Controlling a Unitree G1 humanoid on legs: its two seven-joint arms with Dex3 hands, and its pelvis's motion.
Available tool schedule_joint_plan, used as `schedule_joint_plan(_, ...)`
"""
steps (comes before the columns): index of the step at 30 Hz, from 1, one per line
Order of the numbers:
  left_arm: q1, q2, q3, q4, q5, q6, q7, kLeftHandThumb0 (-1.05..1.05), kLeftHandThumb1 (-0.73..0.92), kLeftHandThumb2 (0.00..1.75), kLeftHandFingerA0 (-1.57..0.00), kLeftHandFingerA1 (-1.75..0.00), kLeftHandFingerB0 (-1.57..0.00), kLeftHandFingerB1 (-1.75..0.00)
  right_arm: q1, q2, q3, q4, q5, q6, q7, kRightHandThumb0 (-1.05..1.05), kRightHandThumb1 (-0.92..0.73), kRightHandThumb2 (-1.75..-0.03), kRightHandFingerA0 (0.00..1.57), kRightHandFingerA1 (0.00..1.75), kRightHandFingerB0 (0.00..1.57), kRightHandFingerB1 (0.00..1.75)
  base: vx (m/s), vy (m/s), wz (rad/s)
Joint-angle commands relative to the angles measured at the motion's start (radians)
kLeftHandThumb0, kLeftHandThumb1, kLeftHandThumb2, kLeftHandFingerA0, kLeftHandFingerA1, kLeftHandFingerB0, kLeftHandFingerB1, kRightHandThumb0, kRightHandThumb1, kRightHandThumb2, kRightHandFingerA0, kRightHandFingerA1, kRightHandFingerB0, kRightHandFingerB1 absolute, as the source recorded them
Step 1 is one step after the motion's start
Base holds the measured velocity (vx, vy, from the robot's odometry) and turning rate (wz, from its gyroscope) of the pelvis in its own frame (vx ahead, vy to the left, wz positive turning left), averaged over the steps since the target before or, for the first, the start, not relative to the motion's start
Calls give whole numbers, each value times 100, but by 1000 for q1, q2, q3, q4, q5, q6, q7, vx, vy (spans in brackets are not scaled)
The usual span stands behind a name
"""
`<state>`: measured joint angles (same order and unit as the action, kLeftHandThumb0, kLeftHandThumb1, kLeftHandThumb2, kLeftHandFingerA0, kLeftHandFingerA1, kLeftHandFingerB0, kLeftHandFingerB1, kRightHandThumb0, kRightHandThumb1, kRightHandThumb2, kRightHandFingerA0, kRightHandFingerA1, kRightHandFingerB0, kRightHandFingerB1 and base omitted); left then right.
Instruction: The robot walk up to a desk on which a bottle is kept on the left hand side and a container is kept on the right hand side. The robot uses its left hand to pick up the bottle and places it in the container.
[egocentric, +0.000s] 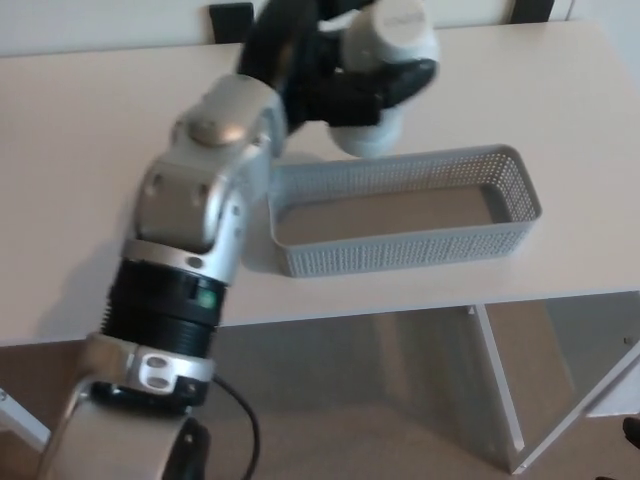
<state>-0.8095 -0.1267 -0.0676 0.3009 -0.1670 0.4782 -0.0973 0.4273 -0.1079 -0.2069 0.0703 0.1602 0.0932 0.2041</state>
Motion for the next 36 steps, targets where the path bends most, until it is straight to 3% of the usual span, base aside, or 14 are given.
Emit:
schedule_joint_plan(1,26,-24,-51,-12,50,-21,18,-21,52,105,-126,-118,-100,-109,-2,-12,1,-1,-4,18,-7,-20,-49,-92,37,60,13,49,0,0,0)
schedule_joint_plan(2,35,-27,-63,-11,54,-25,15,-28,65,75,-128,-103,-92,-118,-8,-12,-1,3,-3,18,-9,-20,-49,-92,38,61,13,49,0,0,0)
schedule_joint_plan(3,45,-32,-71,-13,55,-23,13,-28,66,73,-129,-102,-92,-117,-11,-12,-1,5,-3,15,-10,-20,-49,-92,38,61,14,49,0,0,0)
schedule_joint_plan(4,56,-37,-77,-16,55,-21,12,-28,66,73,-129,-102,-92,-117,-13,-12,-2,7,-4,12,-11,-20,-49,-92,38,61,14,49,0,0,0)
schedule_joint_plan(5,70,-47,-73,-23,42,-14,10,-28,55,98,-127,-115,-99,-109,-10,-13,-1,3,-7,11,-12,-19,-49,-93,38,61,14,49,0,0,0)
schedule_joint_plan(13,101,-42,-67,-21,41,-29,-10,-22,53,110,-129,-123,-100,-106,-18,-19,-3,11,-5,13,-9,-21,-49,-92,38,62,14,49,0,0,0)
schedule_joint_plan(26,130,-14,-42,1,35,-57,-40,-21,54,108,-126,-116,-95,-103,5,-15,-3,-8,2,18,-7,-20,-50,-93,36,60,14,49,0,0,0)
schedule_joint_plan(27,131,-19,-31,2,28,-52,-34,-27,68,78,-124,-104,-91,-94,3,-15,-3,-7,2,19,-8,-20,-50,-93,36,60,14,49,0,0,0)
schedule_joint_plan(28,131,-23,-23,2,24,-49,-29,-27,68,78,-124,-104,-91,-94,2,-16,-3,-6,2,19,-8,-20,-50,-93,36,60,14,49,0,0,0)
schedule_joint_plan(29,123,-26,-11,-5,19,-5,-13,-56,66,61,-81,-47,-49,-36,-5,-18,-4,2,3,19,-7,-20,-50,-93,36,60,13,49,0,0,0)
schedule_joint_plan(30,117,-28,-2,-10,16,28,-2,-56,66,61,-81,-47,-49,-36,-11,-19,-5,7,5,19,-6,-20,-50,-93,36,60,13,49,0,0,0)
schedule_joint_plan(31,102,-26,18,-11,-13,80,-17,-78,54,65,-5,-21,-7,-21,-15,-19,-5,9,3,19,-8,-21,-50,-93,37,61,13,49,0,0,0)
schedule_joint_plan(32,90,-25,40,-13,-38,131,-26,-78,50,92,0,-13,0,-14,-17,-18,-4,7,1,22,-11,-20,-49,-92,37,61,13,49,0,0,0)
schedule_joint_plan(36,81,-7,71,-14,-70,183,-65,-100,69,104,0,-1,0,0,-11,-15,-5,0,2,29,-16,-20,-50,-93,36,60,13,49,0,0,0)
